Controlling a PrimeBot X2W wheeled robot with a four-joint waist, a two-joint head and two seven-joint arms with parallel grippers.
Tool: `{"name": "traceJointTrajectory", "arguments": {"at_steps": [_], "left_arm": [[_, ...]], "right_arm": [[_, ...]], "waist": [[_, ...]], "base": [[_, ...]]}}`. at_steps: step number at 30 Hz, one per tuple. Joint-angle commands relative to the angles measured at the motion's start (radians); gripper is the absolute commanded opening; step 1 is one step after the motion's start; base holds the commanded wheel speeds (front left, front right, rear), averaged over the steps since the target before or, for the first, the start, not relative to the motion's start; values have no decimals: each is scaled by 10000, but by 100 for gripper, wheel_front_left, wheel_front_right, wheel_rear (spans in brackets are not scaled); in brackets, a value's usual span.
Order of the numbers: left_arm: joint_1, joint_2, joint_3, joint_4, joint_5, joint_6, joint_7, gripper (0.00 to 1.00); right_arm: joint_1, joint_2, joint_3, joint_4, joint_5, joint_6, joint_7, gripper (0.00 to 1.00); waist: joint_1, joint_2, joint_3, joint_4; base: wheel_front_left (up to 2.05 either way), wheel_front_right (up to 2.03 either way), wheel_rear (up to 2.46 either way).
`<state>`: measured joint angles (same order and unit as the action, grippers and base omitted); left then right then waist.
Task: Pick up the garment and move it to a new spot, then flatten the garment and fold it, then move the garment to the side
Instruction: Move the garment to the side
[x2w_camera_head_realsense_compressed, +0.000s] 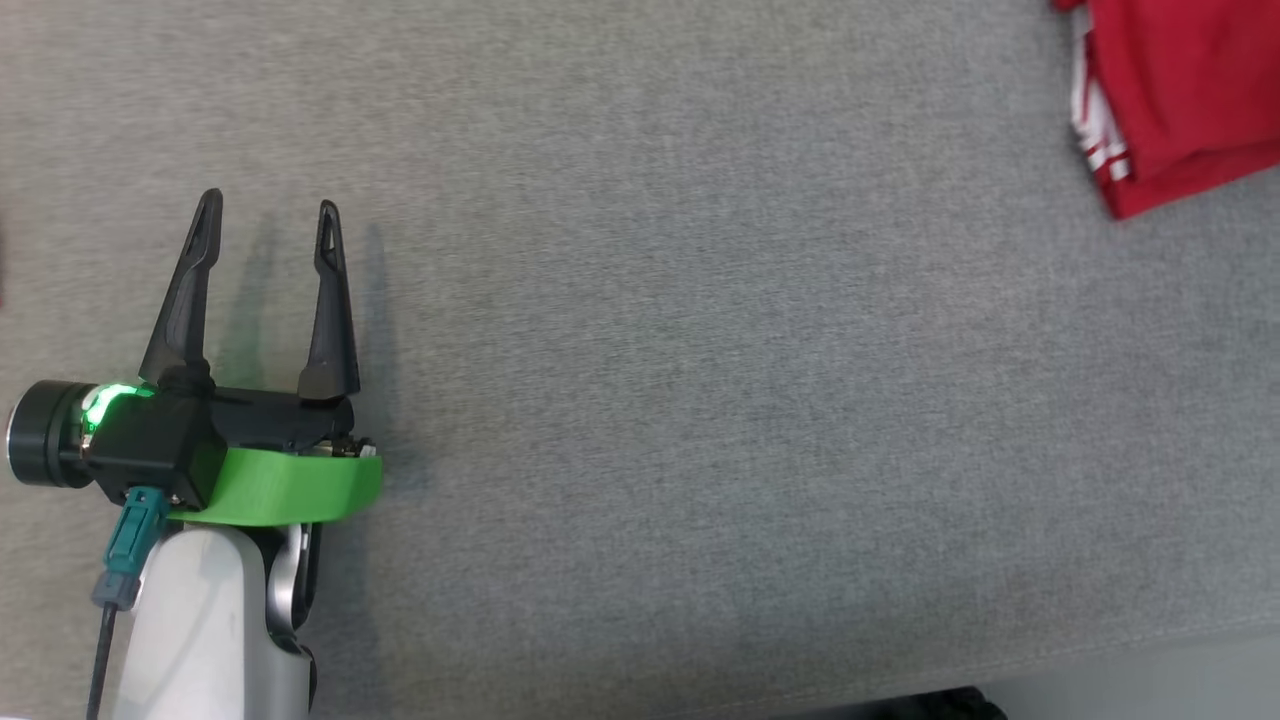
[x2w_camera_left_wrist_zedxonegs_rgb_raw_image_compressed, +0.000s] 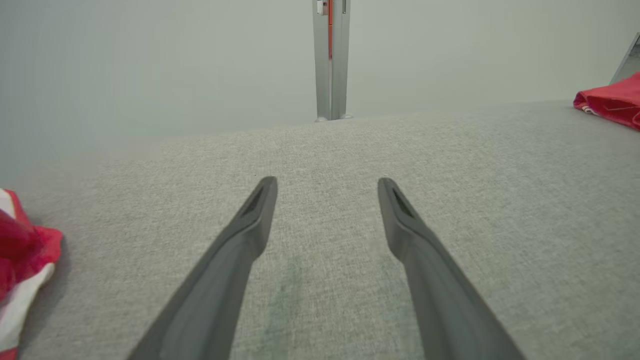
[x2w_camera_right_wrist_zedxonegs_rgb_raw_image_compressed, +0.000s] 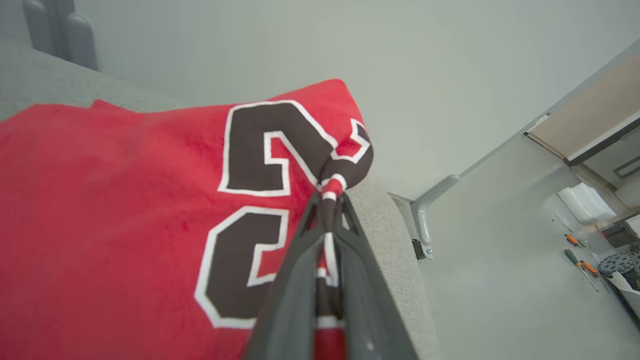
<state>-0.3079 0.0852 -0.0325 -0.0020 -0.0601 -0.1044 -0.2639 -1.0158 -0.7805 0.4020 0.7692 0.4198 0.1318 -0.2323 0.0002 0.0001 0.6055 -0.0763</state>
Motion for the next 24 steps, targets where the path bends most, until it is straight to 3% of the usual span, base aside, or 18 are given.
{"name": "traceJointTrajectory", "arguments": {"at_steps": [1,8,14,16,17,24], "left_arm": [[-73,126,17,-113,51,4,-2,100],[27,256,-18,-488,163,-24,-1,100],[-33,280,-87,-631,216,-14,5,100],[-63,263,-108,-638,213,9,7,100],[-71,248,-122,-633,208,19,7,100],[156,148,-23,-468,19,107,7,100]], "right_arm": [[-264,-173,16,-38,136,-22,60,0],[-1033,-1060,210,192,434,-22,573,0],[-1686,-1235,384,696,417,-22,826,0],[-1888,-1222,432,959,306,-22,807,84],[-2000,-1210,466,1086,212,-22,697,100],[-2287,-755,755,1551,-291,-22,128,100]], "waist": [[-2,-1,708,-721],[-2,-1,819,-729],[-2,-1,941,-580],[-2,-1,971,-530],[-2,-1,972,-495],[-2,-1,508,-385]], "base": [[0,0,0],[0,0,0],[0,0,0],[0,0,0],[0,0,0],[0,0,0]]}}
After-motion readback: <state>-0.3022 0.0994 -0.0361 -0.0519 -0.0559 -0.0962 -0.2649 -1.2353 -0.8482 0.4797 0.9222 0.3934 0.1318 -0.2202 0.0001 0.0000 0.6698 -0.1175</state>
